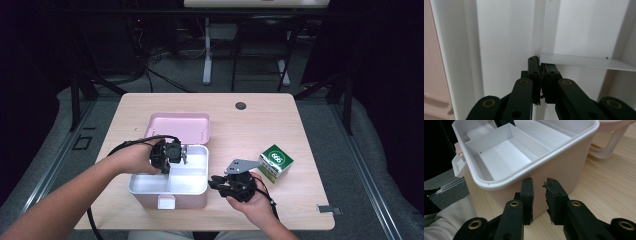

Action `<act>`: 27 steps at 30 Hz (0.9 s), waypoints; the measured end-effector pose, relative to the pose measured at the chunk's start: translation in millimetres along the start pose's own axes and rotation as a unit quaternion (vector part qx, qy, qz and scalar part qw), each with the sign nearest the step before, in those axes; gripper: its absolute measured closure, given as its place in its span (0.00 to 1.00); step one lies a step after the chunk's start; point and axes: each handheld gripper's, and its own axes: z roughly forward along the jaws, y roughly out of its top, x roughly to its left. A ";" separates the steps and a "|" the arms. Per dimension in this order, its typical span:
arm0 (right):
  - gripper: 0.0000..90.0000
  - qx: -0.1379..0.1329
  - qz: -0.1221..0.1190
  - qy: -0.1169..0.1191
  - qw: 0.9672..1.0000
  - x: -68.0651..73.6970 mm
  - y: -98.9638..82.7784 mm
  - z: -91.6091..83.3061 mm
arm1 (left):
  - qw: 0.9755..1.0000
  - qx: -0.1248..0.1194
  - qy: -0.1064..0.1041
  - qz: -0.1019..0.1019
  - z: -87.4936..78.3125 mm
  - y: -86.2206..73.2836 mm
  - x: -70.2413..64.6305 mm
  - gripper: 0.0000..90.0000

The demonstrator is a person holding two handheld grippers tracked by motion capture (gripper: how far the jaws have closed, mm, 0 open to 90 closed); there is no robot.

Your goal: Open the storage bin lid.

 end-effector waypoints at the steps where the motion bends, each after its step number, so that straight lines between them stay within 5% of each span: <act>1: 0.84 0.000 0.001 0.000 1.000 -1.1 -0.4 -0.4 | 1.000 0.001 0.000 0.002 0.1 0.3 -0.4 0.97; 15: 0.84 -0.006 0.030 -0.008 0.999 -15.3 -5.7 -5.5 | 1.000 -0.001 -0.004 0.013 -3.5 -0.5 0.1 0.99; 27: 0.81 -0.013 0.044 -0.018 0.999 -22.4 -7.9 -8.5 | 1.000 -0.011 0.025 0.007 -28.9 -6.7 -2.3 0.99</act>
